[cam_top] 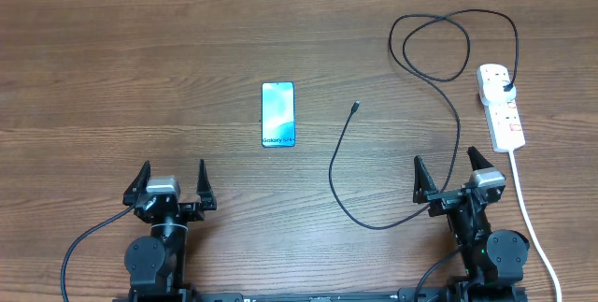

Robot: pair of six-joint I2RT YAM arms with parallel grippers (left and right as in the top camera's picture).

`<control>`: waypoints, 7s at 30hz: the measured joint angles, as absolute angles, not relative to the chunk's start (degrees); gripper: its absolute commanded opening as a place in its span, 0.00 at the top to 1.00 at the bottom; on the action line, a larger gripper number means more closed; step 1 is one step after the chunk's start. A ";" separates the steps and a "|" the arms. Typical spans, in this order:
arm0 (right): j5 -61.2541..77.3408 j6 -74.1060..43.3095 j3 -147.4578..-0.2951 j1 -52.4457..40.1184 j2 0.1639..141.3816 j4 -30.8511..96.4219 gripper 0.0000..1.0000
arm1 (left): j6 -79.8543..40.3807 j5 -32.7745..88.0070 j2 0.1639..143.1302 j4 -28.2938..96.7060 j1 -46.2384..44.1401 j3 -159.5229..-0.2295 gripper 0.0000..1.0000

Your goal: Plug charger to phone and switch on socket

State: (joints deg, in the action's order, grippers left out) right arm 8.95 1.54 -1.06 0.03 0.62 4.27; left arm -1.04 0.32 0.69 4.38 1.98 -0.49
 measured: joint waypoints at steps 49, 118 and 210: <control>8.95 1.54 -1.06 0.03 0.62 4.32 0.00 | -1.04 0.34 0.69 4.38 1.98 -0.49 0.00; 8.97 1.54 -1.06 0.03 0.62 4.32 0.00 | -8.75 23.92 70.00 60.14 -5.85 -80.01 0.00; 8.97 1.54 -1.06 0.03 0.62 4.29 0.00 | -23.81 2.13 132.92 67.02 -20.27 -112.92 0.00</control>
State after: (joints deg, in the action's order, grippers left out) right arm 8.97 1.54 -1.06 0.03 0.62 4.29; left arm -23.81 2.13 132.92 67.02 -20.27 -112.92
